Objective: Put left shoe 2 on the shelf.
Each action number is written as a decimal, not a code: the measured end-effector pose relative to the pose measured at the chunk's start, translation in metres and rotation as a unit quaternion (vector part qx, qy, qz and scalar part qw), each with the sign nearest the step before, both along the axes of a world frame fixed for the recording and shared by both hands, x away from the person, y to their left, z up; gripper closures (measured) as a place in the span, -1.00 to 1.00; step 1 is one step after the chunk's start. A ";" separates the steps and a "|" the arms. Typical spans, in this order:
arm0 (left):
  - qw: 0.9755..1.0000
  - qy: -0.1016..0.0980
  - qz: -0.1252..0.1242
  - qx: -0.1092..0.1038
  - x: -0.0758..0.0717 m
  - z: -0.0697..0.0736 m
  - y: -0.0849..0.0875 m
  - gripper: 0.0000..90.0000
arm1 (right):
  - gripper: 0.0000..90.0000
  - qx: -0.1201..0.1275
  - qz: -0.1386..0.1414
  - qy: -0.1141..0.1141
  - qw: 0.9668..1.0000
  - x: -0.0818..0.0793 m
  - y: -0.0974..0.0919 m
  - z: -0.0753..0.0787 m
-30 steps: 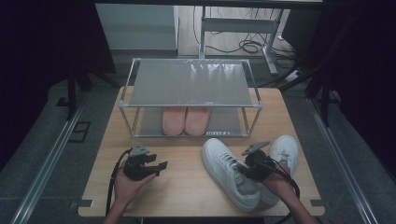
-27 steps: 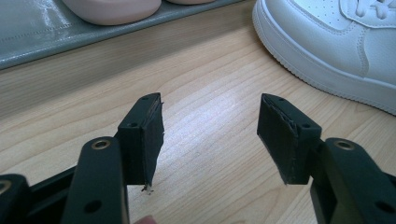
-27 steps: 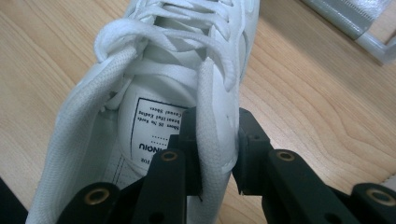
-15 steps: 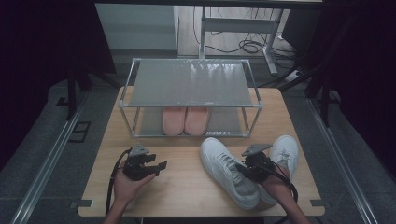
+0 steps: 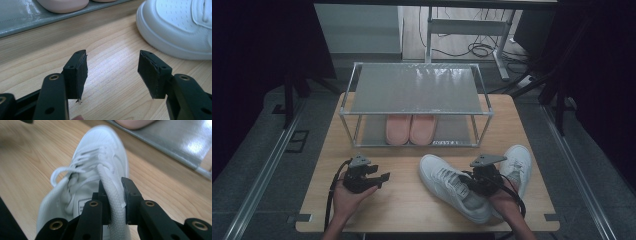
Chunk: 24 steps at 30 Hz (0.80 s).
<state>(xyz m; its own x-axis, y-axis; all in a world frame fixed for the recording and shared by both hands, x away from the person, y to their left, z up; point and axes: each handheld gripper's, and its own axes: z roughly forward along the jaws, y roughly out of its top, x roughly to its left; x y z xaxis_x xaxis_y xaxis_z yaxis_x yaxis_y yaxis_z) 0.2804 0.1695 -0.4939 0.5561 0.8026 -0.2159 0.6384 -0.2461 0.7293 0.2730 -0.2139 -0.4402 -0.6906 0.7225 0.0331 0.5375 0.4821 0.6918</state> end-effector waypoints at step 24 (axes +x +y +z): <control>1.000 0.000 0.002 0.000 0.000 0.000 0.001 -0.10 | 0.76 0.078 0.011 -0.054 0.995 -0.001 -0.012 0.034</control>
